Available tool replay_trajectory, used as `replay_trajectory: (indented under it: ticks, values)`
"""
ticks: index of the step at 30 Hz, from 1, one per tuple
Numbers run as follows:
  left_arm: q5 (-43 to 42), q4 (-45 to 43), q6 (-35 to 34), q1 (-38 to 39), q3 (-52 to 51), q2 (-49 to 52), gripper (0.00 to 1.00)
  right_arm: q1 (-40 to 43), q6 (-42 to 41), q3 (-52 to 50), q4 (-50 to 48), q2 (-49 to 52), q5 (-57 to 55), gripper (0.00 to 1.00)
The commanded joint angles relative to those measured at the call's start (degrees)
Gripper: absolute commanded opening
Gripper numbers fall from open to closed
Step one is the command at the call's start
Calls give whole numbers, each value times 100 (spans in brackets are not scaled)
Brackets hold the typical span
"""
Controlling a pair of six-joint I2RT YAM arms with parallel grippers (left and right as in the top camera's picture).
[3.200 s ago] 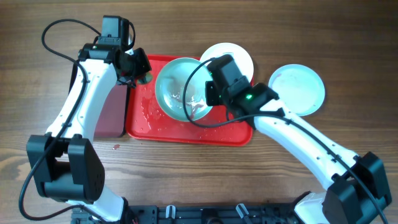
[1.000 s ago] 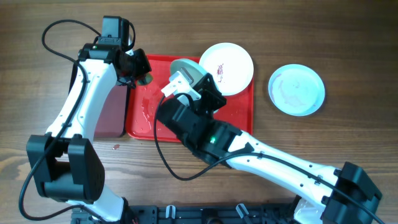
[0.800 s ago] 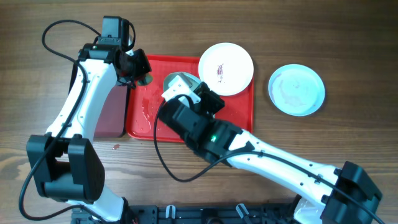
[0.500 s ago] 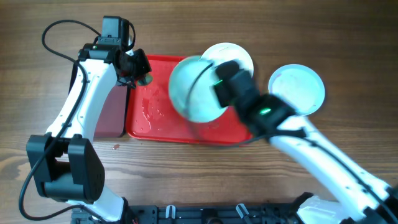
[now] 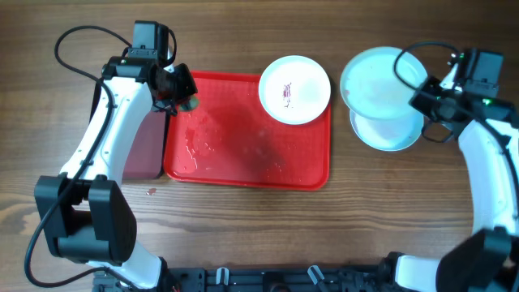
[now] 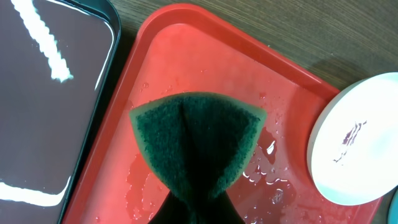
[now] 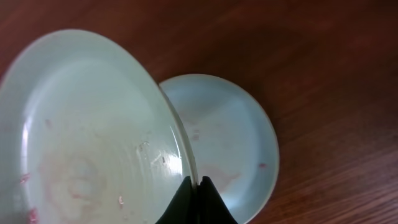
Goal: Clean dirty plates on tray and stack at the side
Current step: 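Carry the light-green plate right and stack it on the cleaned plate, then move the right gripper to the white stained plate and grip its rim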
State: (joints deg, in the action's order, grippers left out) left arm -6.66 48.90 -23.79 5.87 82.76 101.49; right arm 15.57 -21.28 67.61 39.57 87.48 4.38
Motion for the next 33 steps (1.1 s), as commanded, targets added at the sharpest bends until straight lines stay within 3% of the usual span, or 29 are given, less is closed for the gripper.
replay_trajectory:
  ticks: [1,6,9,12,15,21,26,33]
  values:
    - [74,-7,87,-20,-26,55,4,376,-140,-24,20,645,162,4]
    - [76,-7,87,-20,-26,55,4,437,-173,-24,20,1290,44,5]
    - [76,-11,87,-20,-26,55,4,437,-157,-24,13,1445,17,12]
    - [76,-24,87,-20,-26,55,4,433,-131,-22,-4,1438,-70,43]
    - [74,-24,87,-20,-26,55,4,409,-151,103,-4,1381,520,50]
    - [74,-24,85,-20,-26,55,4,-461,-170,450,-472,1152,1797,42]
    - [74,-17,85,-20,-26,55,4,-1864,-776,437,-1161,1311,890,40]
    - [74,0,85,-20,-26,55,4,-2682,-1241,437,-1226,1873,535,35]
